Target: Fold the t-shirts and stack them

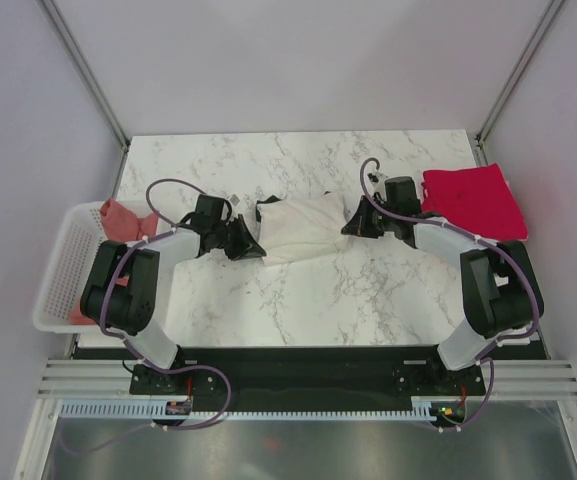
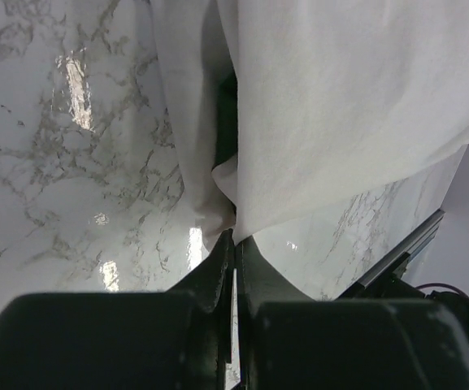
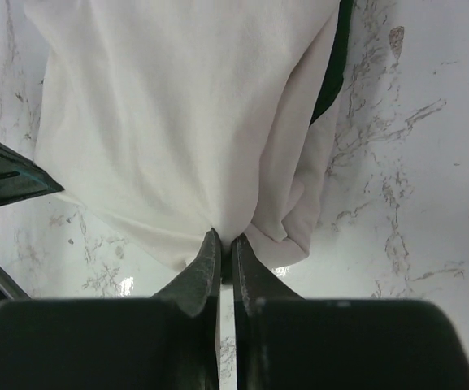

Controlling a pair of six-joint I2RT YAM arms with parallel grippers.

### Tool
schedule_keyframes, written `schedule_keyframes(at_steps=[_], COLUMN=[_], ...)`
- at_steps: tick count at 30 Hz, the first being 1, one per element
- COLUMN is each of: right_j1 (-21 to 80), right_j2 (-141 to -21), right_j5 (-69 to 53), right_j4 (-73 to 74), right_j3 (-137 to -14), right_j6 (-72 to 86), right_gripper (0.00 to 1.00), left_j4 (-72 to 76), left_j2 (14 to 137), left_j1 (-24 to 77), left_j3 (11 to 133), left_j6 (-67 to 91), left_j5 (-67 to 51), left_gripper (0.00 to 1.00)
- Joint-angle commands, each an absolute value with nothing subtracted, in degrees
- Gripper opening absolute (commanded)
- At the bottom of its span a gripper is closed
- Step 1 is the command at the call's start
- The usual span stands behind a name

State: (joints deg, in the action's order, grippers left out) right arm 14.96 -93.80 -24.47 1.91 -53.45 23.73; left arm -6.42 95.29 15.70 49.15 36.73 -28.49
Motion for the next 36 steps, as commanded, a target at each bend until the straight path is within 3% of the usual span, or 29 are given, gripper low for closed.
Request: schedule_keyframes(at_steps=[1,3,4,7,9,11,12,15,20,27,36], right_j1=[13.4,13.4,13.4,13.4,13.4,13.5,13.6,14.4,21.2,25.9,30.7], right_j2=[-94.7,-95.9,-96.6,-94.5,-92.5,-89.3,-87.6,-85.5,-82.0,-84.5,-89.0], right_j5=[-20.0,-20.6,-22.7,-26.7,-29.2,-30.8,-30.9,-31.5,-21.6,-6.3,-4.6], right_j4=[4.6,4.8,4.8,1.7,-1.8,-6.0,-7.5,-14.7,-17.1,-11.4,-9.8], right_j3=[-56.7,-57.7,-57.8,-55.6,-52.3,-49.2,-45.9,-39.1,-35.1,-40.2,-43.9], right_j6=[21.4,21.3,21.4,22.0,22.1,22.4,22.5,23.5,18.2,13.9,9.3], right_gripper=[0.08,0.22,0.5,0.72,0.72,0.62,0.53,0.48,0.6,0.79,0.72], left_j4=[-6.3,-6.2,-6.0,-5.3,-5.2,-5.1,-5.4,-6.1,-7.6,-9.6,-10.3], left_j2=[92.7,92.9,93.3,93.6,93.1,92.6,92.6,93.0,93.7,93.3,95.7], left_j1=[14.1,14.1,14.1,14.1,14.1,14.0,14.0,14.0,12.9,11.6,11.3], left_j3=[47.0,46.5,46.4,46.3,46.5,46.8,47.4,48.2,51.1,53.6,57.0], left_j6=[34.3,34.5,34.5,34.4,34.4,34.4,34.5,34.5,34.4,33.7,33.9], left_j5=[-26.9,-27.2,-27.7,-29.3,-29.1,-28.8,-28.5,-28.4,-28.5,-27.0,-28.2], left_gripper=[0.02,0.02,0.02,0.02,0.02,0.02,0.02,0.02,0.02,0.02,0.02])
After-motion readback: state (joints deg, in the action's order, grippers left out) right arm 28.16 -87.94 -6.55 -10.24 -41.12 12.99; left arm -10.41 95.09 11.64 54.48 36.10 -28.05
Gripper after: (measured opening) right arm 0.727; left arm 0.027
